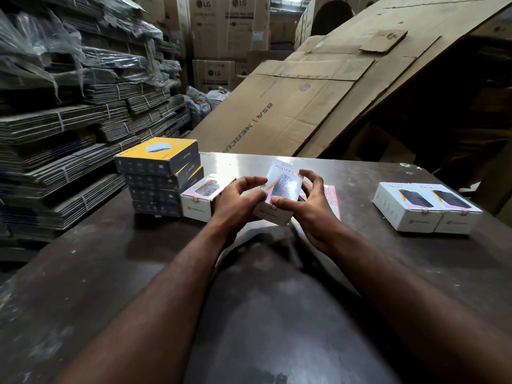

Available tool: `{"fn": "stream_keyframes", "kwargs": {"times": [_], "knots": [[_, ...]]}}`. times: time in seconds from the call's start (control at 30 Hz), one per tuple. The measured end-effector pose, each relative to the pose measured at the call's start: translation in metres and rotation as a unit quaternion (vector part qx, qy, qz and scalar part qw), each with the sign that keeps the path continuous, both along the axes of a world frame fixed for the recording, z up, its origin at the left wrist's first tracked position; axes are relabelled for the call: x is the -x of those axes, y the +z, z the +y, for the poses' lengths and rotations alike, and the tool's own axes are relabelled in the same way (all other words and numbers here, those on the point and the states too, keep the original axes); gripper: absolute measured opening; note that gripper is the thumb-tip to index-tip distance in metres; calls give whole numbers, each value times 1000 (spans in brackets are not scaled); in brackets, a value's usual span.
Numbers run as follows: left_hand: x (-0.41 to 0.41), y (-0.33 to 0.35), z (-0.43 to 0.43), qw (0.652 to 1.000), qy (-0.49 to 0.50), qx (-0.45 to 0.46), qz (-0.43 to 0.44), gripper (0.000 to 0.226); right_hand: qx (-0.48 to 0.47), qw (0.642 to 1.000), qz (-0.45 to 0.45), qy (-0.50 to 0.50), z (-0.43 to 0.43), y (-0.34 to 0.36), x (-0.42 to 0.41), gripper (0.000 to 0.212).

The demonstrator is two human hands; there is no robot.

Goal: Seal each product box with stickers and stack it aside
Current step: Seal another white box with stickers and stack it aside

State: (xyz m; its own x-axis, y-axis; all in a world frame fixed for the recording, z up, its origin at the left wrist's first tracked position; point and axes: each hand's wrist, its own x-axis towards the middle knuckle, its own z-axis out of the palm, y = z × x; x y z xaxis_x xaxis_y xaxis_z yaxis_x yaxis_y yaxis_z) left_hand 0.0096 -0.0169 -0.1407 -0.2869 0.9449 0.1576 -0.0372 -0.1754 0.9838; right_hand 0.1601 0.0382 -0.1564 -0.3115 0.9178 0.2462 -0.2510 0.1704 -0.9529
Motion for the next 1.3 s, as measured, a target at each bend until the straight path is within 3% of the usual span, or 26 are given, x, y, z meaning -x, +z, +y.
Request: {"fn": "stream_keyframes", "kwargs": {"times": [0.37, 0.5, 0.7, 0.93, 1.07, 1.23, 1.3], "knots": [[1, -2, 2, 999, -30, 4, -19, 22, -53, 993, -66, -78, -8, 4, 2, 92], [4, -2, 3, 998, -39, 16, -41, 23, -13, 996, -47, -69, -3, 3, 2, 83], [7, -3, 5, 997, -36, 34, -53, 22, -13, 994, -105, -19, -2, 0, 0, 111], [6, -2, 7, 996, -58, 55, -45, 23, 52, 995, -79, -14, 3, 3, -1, 88], [7, -1, 9, 996, -51, 57, -54, 23, 28, 995, -93, -20, 4, 3, -1, 64], [7, -2, 10, 996, -42, 68, -50, 22, -83, 958, -270, -38, 1, -2, 0, 109], [9, -2, 10, 996, -36, 70, -51, 22, -105, 949, -294, -43, 2, -5, 0, 117]]}}
